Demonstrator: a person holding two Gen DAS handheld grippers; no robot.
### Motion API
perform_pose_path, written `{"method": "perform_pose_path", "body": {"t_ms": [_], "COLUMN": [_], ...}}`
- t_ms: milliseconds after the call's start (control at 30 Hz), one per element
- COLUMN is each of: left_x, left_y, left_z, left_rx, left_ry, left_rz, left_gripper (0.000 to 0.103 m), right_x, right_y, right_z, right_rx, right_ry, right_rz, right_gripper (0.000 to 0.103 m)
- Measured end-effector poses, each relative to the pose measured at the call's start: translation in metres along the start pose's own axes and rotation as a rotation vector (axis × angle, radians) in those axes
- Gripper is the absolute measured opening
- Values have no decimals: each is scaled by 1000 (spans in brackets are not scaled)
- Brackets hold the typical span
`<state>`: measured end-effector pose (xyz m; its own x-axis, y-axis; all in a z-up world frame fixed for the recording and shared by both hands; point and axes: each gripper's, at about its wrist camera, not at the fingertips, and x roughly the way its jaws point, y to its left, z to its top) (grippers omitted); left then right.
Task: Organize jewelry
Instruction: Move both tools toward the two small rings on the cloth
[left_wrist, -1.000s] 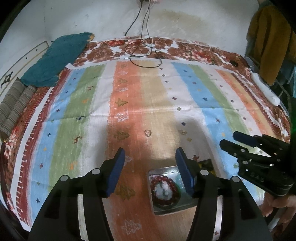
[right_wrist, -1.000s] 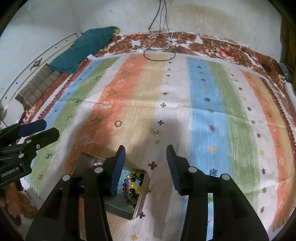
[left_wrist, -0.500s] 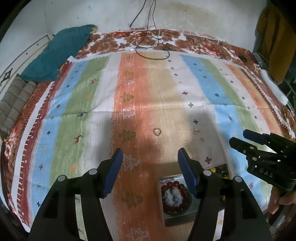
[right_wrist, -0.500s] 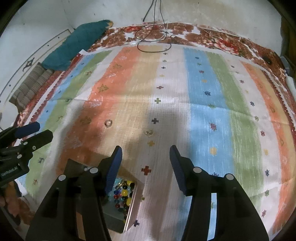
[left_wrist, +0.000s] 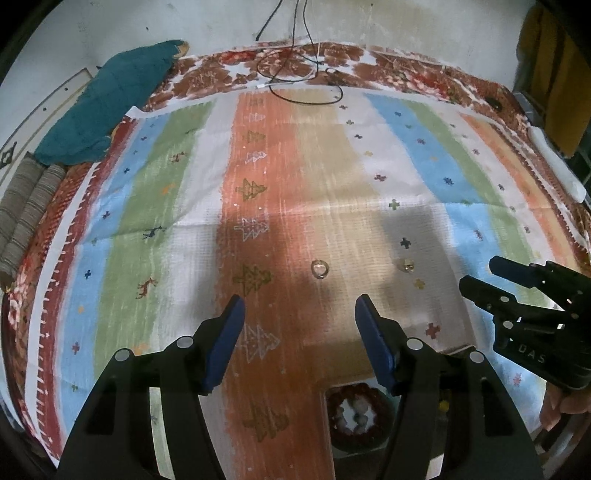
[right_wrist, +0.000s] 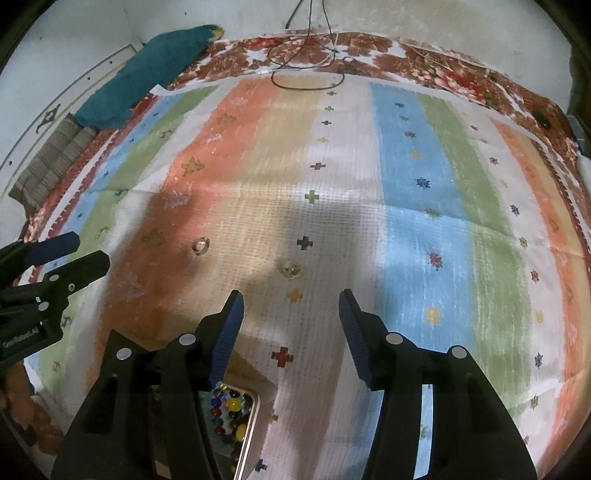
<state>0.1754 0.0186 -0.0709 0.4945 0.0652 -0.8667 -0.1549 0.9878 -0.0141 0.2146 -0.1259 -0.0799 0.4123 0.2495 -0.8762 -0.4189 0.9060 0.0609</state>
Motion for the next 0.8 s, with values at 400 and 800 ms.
{"method": "perform_pose_path", "body": {"t_ms": [400, 800], "left_x": [29, 55], "left_y": [-6, -7], "left_z": [14, 28], "left_rx": [23, 31], "left_ry": [32, 67], "left_rz": [22, 31], "left_gripper": [64, 64], "right_x": [26, 46], "right_y": [-7, -5], "right_z": [7, 14], "right_rx": [0, -15], "right_ry": [46, 75], "right_rz": [-9, -9], "right_gripper": [54, 54]}}
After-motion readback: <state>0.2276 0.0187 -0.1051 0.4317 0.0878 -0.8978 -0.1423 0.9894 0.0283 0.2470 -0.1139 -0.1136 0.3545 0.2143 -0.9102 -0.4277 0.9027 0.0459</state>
